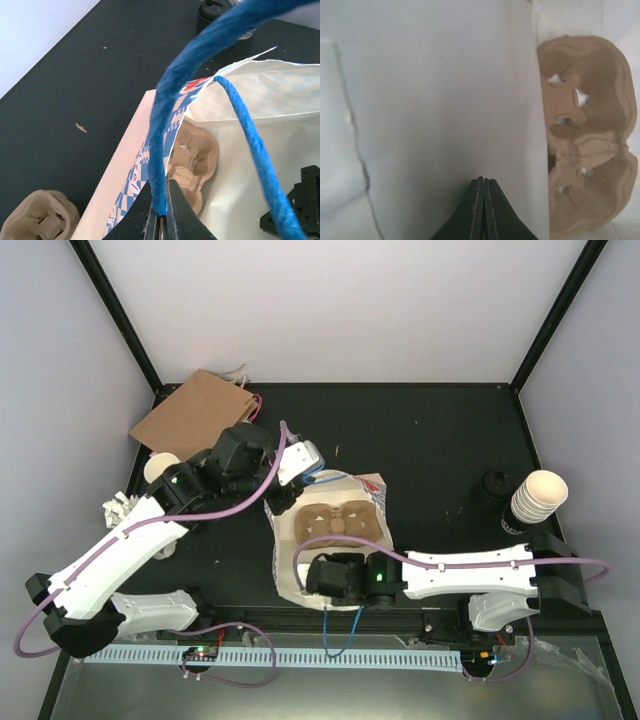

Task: Pack the takeout coffee

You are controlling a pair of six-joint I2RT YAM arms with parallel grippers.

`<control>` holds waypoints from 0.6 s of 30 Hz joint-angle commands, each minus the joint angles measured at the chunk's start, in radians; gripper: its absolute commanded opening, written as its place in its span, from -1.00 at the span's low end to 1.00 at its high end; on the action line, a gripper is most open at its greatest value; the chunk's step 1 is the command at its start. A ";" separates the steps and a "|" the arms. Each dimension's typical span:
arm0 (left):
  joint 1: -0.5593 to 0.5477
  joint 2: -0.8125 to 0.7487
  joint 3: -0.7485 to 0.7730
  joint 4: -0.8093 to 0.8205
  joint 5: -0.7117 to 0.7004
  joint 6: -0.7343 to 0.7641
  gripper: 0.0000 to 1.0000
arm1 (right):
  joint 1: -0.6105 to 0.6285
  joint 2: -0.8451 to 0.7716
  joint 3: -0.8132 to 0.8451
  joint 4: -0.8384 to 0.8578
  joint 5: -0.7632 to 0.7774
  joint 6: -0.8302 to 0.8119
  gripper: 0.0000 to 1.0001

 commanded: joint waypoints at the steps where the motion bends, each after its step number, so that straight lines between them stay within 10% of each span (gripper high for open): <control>1: -0.048 -0.065 -0.039 0.045 -0.025 0.023 -0.97 | 0.060 0.032 -0.024 0.055 0.013 -0.004 -0.98; 18: -0.152 -0.160 -0.156 0.039 -0.004 -0.016 -0.97 | 0.120 -0.014 -0.048 0.132 0.263 0.025 -0.98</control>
